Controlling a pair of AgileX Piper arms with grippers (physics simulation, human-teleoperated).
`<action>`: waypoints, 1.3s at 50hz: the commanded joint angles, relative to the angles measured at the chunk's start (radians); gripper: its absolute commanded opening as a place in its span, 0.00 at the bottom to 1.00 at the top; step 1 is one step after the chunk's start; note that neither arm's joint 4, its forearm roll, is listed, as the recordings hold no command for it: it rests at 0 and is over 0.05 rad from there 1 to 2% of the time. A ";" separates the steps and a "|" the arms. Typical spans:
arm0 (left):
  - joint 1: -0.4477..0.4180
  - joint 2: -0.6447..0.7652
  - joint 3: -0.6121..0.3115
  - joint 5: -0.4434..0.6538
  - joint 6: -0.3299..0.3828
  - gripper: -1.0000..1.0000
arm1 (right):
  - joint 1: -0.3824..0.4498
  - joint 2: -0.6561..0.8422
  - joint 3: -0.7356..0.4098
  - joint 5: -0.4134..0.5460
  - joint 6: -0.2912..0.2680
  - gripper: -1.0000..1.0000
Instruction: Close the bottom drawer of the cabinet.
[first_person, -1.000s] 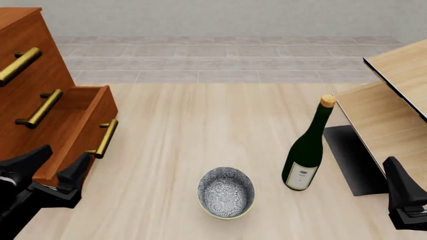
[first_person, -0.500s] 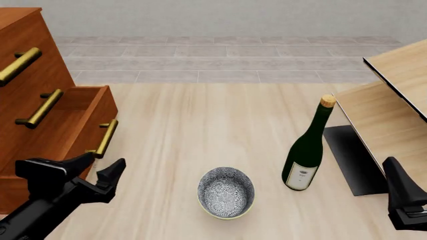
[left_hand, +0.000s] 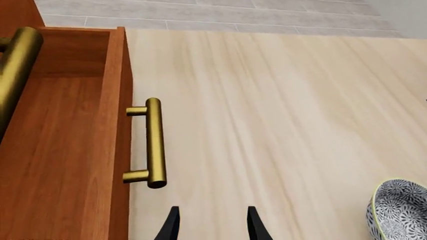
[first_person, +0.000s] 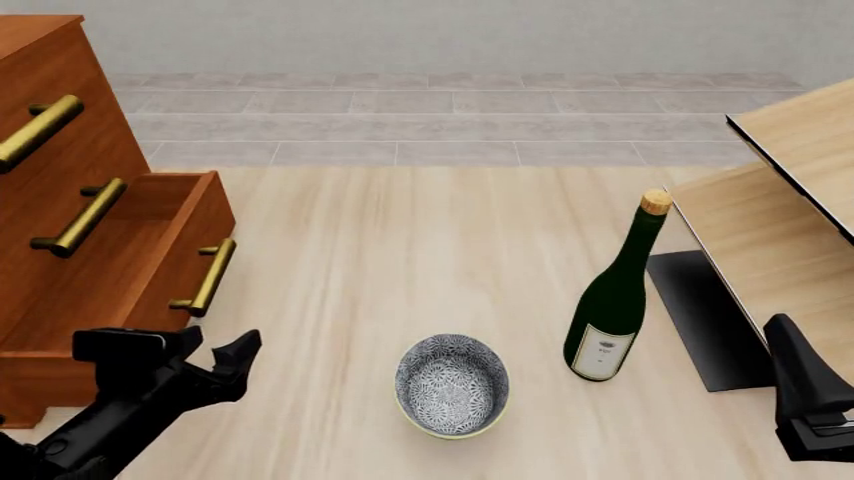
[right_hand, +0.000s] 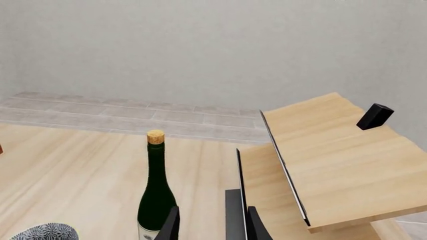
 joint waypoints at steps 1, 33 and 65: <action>0.065 0.065 -0.024 -0.032 0.028 1.00 | 0.001 0.000 -0.001 -0.001 -0.006 1.00; 0.250 0.134 -0.077 -0.032 0.085 1.00 | -0.002 0.000 -0.001 -0.004 -0.012 1.00; 0.315 0.149 -0.098 -0.031 0.120 1.00 | -0.001 0.000 -0.001 -0.004 -0.010 1.00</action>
